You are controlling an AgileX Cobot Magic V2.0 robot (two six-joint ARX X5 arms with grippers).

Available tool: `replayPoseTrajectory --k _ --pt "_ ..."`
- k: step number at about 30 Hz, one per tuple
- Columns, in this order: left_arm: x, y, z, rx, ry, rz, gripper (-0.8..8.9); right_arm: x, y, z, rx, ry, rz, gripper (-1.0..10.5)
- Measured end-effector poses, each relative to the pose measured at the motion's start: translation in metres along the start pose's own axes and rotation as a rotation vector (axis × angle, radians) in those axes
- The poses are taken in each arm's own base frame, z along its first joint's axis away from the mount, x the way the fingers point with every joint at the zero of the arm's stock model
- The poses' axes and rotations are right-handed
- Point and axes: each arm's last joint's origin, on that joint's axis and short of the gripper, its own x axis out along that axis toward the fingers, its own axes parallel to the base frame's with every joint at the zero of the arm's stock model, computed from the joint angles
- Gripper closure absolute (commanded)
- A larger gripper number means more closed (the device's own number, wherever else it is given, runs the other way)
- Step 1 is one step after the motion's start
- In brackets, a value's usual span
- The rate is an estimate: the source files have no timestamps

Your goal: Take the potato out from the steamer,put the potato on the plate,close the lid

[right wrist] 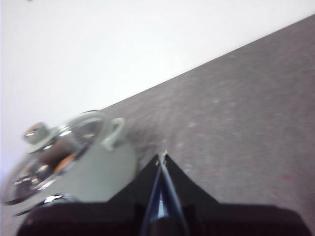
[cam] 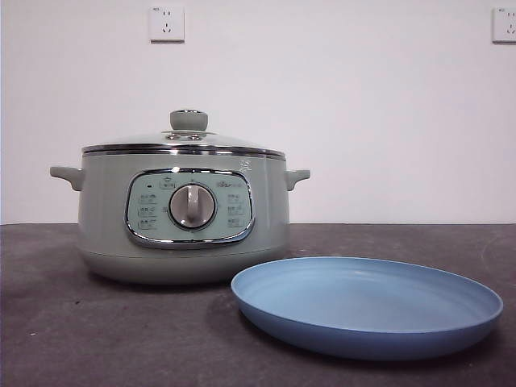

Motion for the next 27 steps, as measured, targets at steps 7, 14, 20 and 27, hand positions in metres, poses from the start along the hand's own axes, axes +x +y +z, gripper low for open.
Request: replayPoseTrajectory --k 7,14,20,27 --pt "-0.002 -0.018 0.032 0.05 0.138 -0.037 8.21 0.007 0.027 0.046 -0.056 0.168 0.133 9.6" --pt "0.007 -0.033 0.066 0.149 0.307 -0.103 8.22 0.023 0.054 0.086 -0.148 0.427 0.308 9.6" --pt "0.014 -0.042 0.089 0.215 0.432 -0.13 8.22 0.033 0.073 0.103 -0.26 0.61 0.415 9.6" --pt "0.015 -0.046 0.101 0.266 0.502 -0.136 8.15 0.036 0.086 0.1 -0.352 0.722 0.516 9.6"
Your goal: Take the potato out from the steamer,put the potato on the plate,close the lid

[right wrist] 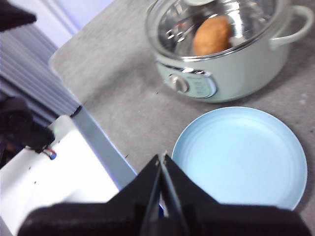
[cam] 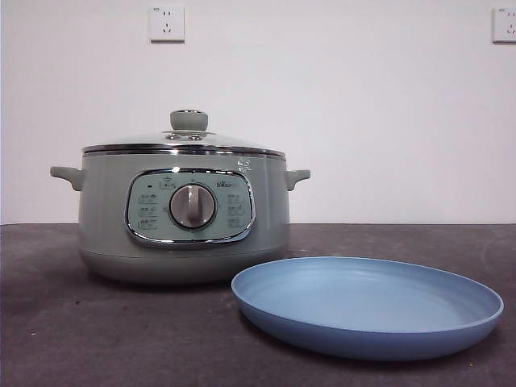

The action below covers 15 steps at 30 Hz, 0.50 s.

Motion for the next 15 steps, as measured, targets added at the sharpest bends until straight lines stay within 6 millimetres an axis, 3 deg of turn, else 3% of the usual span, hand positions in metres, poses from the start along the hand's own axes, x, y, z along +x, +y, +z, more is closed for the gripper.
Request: replayPoseTrajectory --k 3,5,7,8,10,15 --pt "0.0 0.0 0.0 0.008 0.002 -0.001 7.7 0.0007 0.0005 0.0002 -0.016 0.002 0.005 9.3" --pt "0.0 0.0 -0.0001 0.008 0.003 0.0 5.64 0.0007 0.0005 0.0002 -0.016 0.002 0.005 8.1" --pt "0.0 0.0 -0.0001 0.009 0.003 0.0 2.63 0.0007 0.0005 0.0002 -0.015 0.002 0.005 5.4" --pt "0.0 0.0 -0.0001 0.011 0.003 0.0 1.82 0.0007 0.0005 0.0002 -0.013 0.002 0.004 4.0" --pt "0.0 0.0 0.0 0.014 0.002 0.0 1.73 0.0007 0.0005 0.0002 -0.006 0.002 0.003 2.8" --pt "0.0 0.0001 0.001 0.021 -0.008 0.001 1.76 0.0007 0.0004 0.0001 0.011 0.003 0.001 2.9"
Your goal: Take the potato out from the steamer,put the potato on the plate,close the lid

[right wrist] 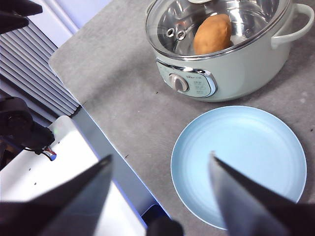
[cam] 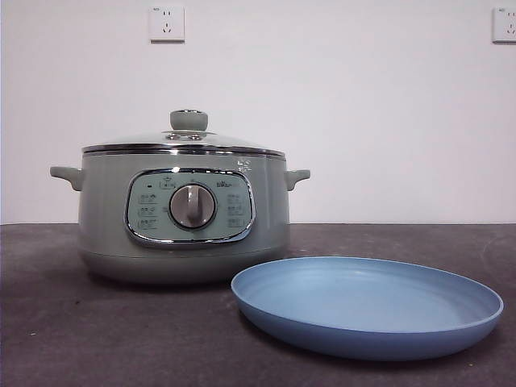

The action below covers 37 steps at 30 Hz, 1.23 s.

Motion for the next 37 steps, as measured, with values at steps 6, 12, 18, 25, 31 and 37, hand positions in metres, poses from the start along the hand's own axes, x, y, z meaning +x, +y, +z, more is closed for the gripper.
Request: replayPoseTrajectory --k 6,12,18,25,31,37 --pt "0.001 0.001 0.004 0.022 -0.034 0.004 1.76 0.0 0.0 0.0 0.007 0.0 -0.001 2.9" --pt "0.009 0.004 0.018 0.029 -0.026 -0.018 1.85 0.0 0.0 0.0 0.008 0.0 -0.001 2.9" --pt "0.03 0.008 0.054 0.09 -0.053 -0.066 1.85 0.0 0.0 0.0 0.007 0.0 -0.001 2.9" --pt "0.083 0.011 0.093 0.139 -0.017 -0.051 1.85 0.0 0.0 0.0 0.007 0.0 -0.001 2.9" --pt "0.137 0.016 0.119 0.169 0.019 -0.027 1.85 0.0 0.0 0.0 0.007 0.0 -0.001 2.9" --pt "0.191 0.022 0.132 0.185 0.089 0.007 1.85 0.0 0.0 0.0 0.008 0.0 -0.001 2.9"
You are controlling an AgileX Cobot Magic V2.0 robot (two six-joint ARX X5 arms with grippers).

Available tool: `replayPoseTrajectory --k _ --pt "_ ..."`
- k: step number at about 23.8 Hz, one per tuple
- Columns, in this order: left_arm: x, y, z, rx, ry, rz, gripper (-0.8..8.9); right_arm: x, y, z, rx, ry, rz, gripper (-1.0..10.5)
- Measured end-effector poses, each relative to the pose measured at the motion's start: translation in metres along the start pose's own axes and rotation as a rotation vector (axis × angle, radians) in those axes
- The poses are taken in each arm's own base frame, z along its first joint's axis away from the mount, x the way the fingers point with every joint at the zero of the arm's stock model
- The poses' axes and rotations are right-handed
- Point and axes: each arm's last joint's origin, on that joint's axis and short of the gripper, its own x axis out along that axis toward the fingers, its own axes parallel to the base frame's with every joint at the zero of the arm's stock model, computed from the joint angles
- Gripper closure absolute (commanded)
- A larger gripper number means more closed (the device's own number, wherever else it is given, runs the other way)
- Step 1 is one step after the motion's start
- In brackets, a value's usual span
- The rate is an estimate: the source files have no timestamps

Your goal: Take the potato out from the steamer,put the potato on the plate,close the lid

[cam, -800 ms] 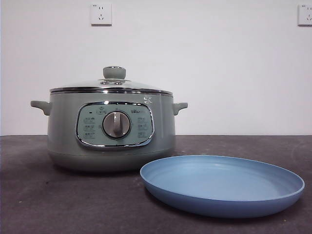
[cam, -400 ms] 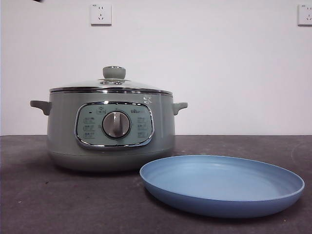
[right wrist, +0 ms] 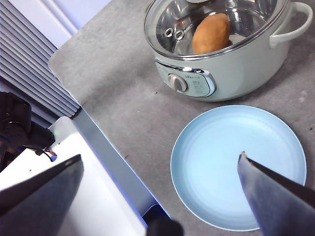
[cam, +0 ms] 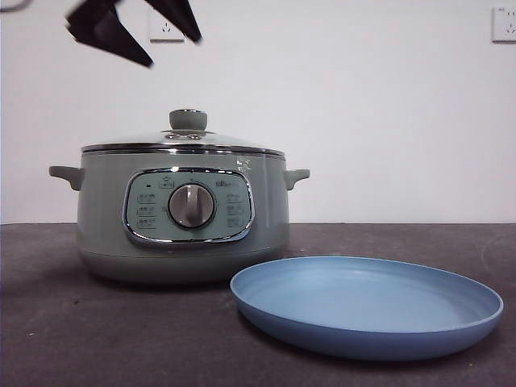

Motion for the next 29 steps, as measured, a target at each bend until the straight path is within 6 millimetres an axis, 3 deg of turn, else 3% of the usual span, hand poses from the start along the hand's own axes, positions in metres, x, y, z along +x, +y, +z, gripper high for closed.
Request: replayPoseTrajectory --k 6,11,14,23,29 --pt "0.054 0.008 -0.008 0.007 0.082 0.015 1.86 0.0 0.0 0.0 -0.001 0.0 -0.002 2.9" --pt "0.07 0.009 -0.016 0.006 0.132 0.015 1.95 0.0 -0.002 0.0 -0.001 0.009 -0.069 2.9" --pt "0.071 0.004 -0.018 0.014 0.162 0.037 3.96 0.0 -0.002 0.0 0.0 0.01 -0.073 2.9" --pt "0.071 0.001 -0.017 0.029 0.174 0.048 8.14 0.0 -0.002 0.0 -0.001 0.01 -0.073 2.9" --pt "0.07 0.0 -0.017 0.03 0.172 0.049 8.22 0.0 -0.002 0.0 -0.001 0.01 -0.073 2.9"
